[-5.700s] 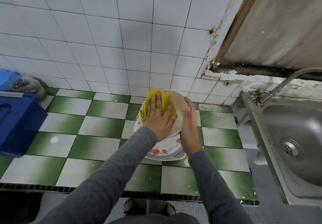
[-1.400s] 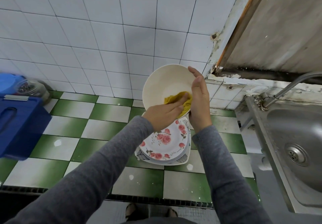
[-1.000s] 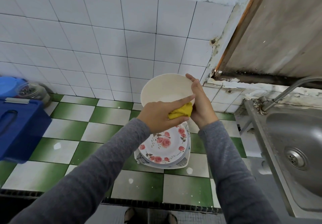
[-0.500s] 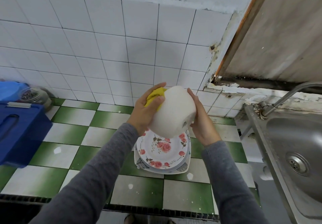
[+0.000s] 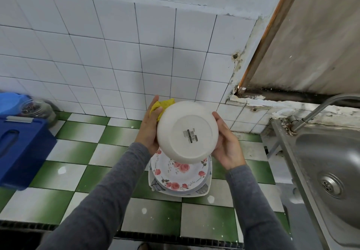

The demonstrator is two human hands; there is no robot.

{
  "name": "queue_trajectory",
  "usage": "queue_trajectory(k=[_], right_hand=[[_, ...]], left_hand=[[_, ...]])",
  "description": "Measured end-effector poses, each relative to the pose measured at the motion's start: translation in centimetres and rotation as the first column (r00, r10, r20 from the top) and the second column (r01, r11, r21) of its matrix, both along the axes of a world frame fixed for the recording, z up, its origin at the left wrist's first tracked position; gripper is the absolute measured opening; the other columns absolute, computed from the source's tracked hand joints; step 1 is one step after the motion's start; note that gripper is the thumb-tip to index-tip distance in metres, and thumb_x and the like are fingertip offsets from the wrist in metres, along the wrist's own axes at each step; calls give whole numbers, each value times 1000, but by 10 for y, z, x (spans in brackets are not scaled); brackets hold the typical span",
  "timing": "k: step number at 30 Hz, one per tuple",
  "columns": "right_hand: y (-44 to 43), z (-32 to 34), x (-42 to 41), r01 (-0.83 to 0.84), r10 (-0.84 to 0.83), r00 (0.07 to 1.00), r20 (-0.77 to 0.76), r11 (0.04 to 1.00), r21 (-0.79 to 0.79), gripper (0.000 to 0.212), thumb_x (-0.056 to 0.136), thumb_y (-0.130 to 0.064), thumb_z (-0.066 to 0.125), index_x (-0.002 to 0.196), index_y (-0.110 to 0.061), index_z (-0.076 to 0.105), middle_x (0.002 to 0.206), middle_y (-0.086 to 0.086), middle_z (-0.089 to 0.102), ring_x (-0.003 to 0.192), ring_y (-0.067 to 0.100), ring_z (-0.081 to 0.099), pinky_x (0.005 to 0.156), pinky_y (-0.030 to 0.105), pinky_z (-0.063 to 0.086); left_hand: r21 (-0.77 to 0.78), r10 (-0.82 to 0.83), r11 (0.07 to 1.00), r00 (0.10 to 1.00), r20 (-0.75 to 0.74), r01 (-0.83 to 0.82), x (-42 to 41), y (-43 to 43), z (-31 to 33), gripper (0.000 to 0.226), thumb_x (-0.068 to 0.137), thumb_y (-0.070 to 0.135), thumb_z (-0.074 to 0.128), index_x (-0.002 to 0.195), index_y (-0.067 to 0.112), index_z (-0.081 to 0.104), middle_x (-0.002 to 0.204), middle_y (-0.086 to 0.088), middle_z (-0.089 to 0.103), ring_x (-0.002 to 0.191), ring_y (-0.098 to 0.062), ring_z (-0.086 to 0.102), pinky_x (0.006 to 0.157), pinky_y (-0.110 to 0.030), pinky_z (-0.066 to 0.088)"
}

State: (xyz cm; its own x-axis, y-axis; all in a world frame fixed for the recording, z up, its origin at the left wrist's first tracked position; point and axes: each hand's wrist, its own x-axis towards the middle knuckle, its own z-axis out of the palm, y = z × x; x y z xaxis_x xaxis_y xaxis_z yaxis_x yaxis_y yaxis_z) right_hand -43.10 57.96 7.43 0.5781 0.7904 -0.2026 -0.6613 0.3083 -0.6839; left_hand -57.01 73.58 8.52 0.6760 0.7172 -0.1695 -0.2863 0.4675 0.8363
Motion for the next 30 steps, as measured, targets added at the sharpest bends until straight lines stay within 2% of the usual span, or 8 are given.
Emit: queue_trajectory(k=[3,7,11,14,18,23,27,30], right_hand=[[-1,6,0,17,-17,1000,13,1000,6,23,93,-19,55,101,-21,76,107,1,73,99,20,67,93,46,52],[-4,23,1,72,-66,990,126,996,-49,24,90,-16,56,109,-17,70,112,1,73,100,17,66,86,40,56],[1,41,-9,189,-127,934,335,969,-161,34,103,-6,42,120,-21,67,120,-3,69,102,11,64,74,22,55],[17,45,-28,271,-133,864,486,936,-226,39,105,-9,40,118,-34,67,132,-4,62,109,12,60,78,23,54],[31,45,-47,310,-176,838,516,932,-187,37,107,-15,40,117,-39,67,138,-4,60,120,19,61,96,39,56],[27,53,-59,283,-154,778,609,951,-121,35,108,-9,38,129,-25,60,129,-11,62,110,-5,62,85,16,53],[24,54,-64,264,-166,789,592,961,-82,34,107,-10,40,128,-27,60,133,-5,62,114,7,64,90,25,55],[24,59,-60,280,-185,789,585,957,-74,34,107,-10,39,127,-26,62,133,-3,63,114,9,64,90,27,56]], left_hand=[[117,173,980,981,-87,-162,-1,2,-5,46,97,25,61,136,47,50,137,-3,59,100,-23,66,82,-41,59],[414,369,871,909,-194,-265,-6,9,-7,62,98,24,61,149,44,32,152,9,38,130,-14,46,106,-34,45],[500,331,841,928,-172,-207,-4,2,3,84,95,5,62,157,34,13,142,6,45,111,7,56,86,-11,49],[593,226,798,965,-132,-105,5,-19,13,82,90,1,61,155,32,22,148,8,43,127,0,51,102,-25,49],[809,132,587,981,-139,36,16,-43,9,78,80,33,48,154,17,31,157,1,32,145,-11,29,120,-36,27],[826,330,564,922,-200,-22,31,-28,31,53,96,52,43,139,25,58,143,9,54,132,-5,46,113,-39,39],[807,314,591,925,-212,-16,31,-15,45,36,96,40,48,127,35,66,125,18,63,116,1,56,103,-37,48],[937,385,339,921,-55,-86,27,-24,40,38,98,33,47,132,26,64,126,11,63,116,-7,58,100,-36,49]])
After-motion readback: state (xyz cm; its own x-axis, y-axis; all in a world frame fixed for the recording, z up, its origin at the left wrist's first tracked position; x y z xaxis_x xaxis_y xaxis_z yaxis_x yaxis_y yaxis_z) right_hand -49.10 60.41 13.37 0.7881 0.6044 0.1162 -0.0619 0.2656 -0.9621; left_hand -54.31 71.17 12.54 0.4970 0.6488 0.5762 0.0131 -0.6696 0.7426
